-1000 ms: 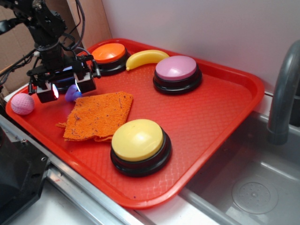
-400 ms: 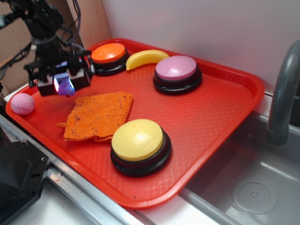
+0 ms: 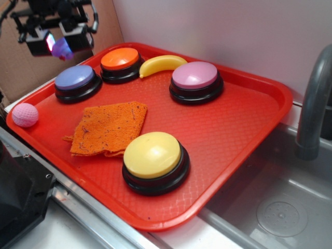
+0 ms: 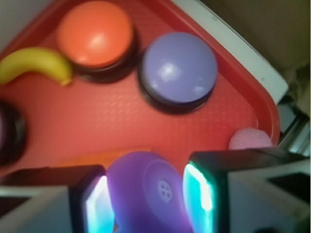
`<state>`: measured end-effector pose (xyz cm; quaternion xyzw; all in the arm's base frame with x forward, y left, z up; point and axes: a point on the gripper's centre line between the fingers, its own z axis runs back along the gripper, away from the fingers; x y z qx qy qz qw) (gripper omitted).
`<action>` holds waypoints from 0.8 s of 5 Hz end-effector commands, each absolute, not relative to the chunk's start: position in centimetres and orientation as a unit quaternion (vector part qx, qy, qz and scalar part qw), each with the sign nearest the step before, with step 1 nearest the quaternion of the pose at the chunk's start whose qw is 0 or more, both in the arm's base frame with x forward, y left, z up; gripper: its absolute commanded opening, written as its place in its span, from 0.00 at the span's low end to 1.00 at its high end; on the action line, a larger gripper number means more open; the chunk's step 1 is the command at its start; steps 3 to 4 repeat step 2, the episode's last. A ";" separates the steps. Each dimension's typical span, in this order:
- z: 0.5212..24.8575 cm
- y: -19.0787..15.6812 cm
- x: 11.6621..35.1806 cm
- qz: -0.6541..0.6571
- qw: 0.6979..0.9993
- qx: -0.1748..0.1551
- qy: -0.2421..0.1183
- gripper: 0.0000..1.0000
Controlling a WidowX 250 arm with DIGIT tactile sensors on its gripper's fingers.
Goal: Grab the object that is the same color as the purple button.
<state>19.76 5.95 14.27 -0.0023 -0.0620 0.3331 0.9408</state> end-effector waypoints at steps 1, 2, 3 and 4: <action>20.9 3.2 19.7 0.159 0.986 -0.005 -0.042 0.00; 21.1 3.7 19.4 0.194 0.980 -0.032 -0.032 0.00; 21.1 3.7 19.4 0.194 0.980 -0.032 -0.032 0.00; 21.1 3.7 19.4 0.194 0.980 -0.032 -0.032 0.00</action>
